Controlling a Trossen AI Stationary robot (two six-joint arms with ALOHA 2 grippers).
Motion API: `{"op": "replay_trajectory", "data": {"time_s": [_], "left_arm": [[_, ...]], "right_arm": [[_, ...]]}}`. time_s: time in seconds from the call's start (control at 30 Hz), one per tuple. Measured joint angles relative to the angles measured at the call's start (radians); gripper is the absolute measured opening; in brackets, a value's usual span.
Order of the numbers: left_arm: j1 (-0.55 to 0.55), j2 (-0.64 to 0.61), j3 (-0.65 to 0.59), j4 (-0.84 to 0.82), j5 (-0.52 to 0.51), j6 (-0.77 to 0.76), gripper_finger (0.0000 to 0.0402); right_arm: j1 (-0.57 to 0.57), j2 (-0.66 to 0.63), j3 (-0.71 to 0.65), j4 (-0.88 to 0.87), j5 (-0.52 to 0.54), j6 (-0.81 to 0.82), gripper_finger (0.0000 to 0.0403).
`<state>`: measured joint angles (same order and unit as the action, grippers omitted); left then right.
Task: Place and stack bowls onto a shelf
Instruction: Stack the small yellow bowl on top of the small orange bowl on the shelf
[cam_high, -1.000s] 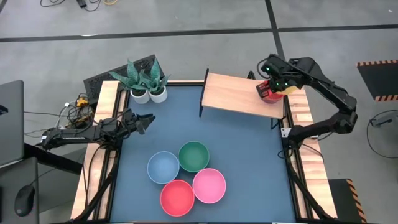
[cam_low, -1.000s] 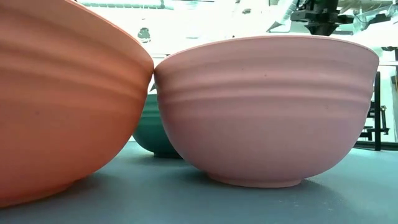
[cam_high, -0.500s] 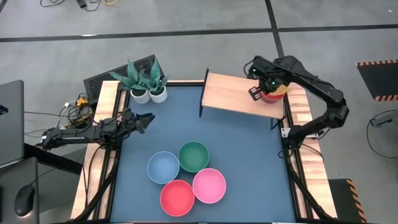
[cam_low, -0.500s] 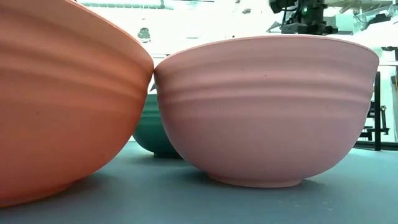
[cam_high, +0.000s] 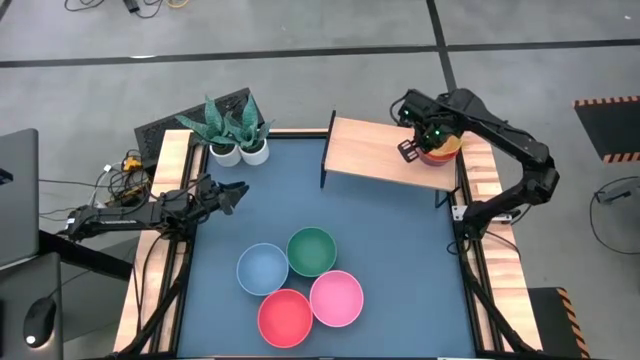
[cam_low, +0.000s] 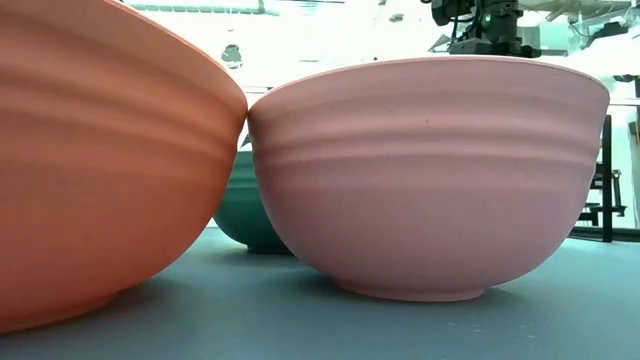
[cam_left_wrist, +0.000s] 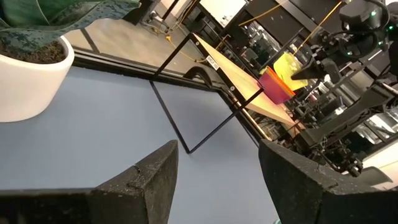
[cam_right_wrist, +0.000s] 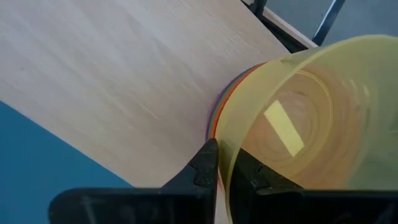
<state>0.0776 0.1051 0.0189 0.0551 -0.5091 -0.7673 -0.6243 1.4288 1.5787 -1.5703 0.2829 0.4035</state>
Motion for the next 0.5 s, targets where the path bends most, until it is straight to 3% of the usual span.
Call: {"op": "replay_trajectory", "data": {"time_s": [0.27,0.5], "left_arm": [[0.000,0.000,0.000,0.000,0.002,0.000,0.0209],[0.000,0.000,0.000,0.000,0.006,0.000,0.0209]], "right_arm": [[0.000,0.000,0.000,-0.001,0.000,-0.027,0.0058],[0.000,0.000,0.000,-0.001,0.007,-0.054,0.0112]]}}
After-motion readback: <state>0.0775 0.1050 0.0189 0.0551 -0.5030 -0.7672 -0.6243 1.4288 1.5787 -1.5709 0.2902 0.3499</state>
